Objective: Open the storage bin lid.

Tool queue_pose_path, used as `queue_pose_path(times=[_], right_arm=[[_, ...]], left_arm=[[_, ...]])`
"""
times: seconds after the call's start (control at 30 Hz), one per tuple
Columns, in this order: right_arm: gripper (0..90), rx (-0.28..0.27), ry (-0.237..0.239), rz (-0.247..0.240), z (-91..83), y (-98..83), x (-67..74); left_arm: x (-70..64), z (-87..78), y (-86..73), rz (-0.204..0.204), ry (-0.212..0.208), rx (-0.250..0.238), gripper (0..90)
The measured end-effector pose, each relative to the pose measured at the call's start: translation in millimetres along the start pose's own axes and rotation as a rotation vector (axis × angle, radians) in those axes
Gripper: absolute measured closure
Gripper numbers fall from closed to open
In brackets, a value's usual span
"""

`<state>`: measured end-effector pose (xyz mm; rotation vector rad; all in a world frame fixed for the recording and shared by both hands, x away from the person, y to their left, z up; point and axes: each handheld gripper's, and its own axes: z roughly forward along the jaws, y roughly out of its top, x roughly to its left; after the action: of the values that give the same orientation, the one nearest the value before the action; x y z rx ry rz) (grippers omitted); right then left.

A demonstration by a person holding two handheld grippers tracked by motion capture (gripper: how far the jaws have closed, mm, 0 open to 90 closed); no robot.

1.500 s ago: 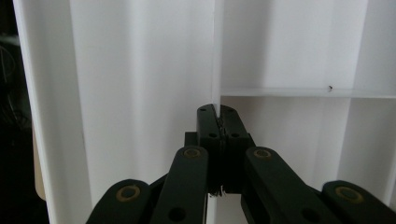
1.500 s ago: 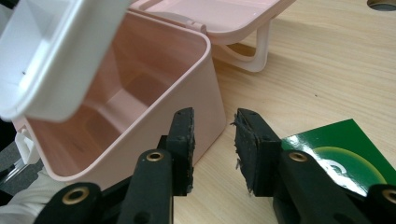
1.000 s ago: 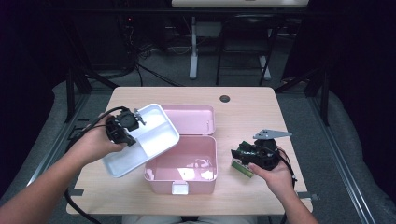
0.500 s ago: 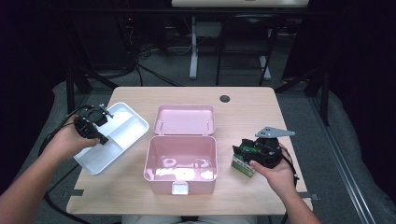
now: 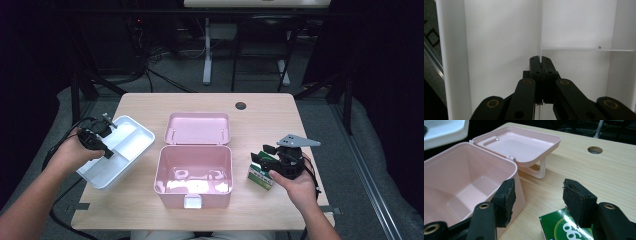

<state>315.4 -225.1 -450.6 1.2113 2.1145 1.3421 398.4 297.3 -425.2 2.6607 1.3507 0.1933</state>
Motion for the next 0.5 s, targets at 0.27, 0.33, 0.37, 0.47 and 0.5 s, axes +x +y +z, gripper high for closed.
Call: queue_pose_path(times=[0.27,0.33,0.37,0.47,0.5], right_arm=[[37.8,-0.002,-0.031,0.008,1.0,-7.1,-3.1],[36.0,0.009,-0.039,0.012,2.8,-10.1,-3.4],[35.7,0.012,-0.041,0.006,4.0,-11.5,-3.8],[35.0,0.036,-0.046,-0.001,7.3,-15.4,-3.5],[34.9,0.042,-0.047,-0.005,8.0,-16.0,-3.6]], left_arm=[[3.7,36.8,-3.1,-0.032,-0.032,0.02,89.4],[3.6,46.3,-3.3,-0.035,-0.034,0.026,89.4],[3.7,53.2,-3.7,-0.047,-0.05,0.024,89.4],[4.2,68.0,-4.2,-0.064,-0.073,0.023,89.4],[4.1,73.6,-4.4,-0.067,-0.072,0.018,89.3]])
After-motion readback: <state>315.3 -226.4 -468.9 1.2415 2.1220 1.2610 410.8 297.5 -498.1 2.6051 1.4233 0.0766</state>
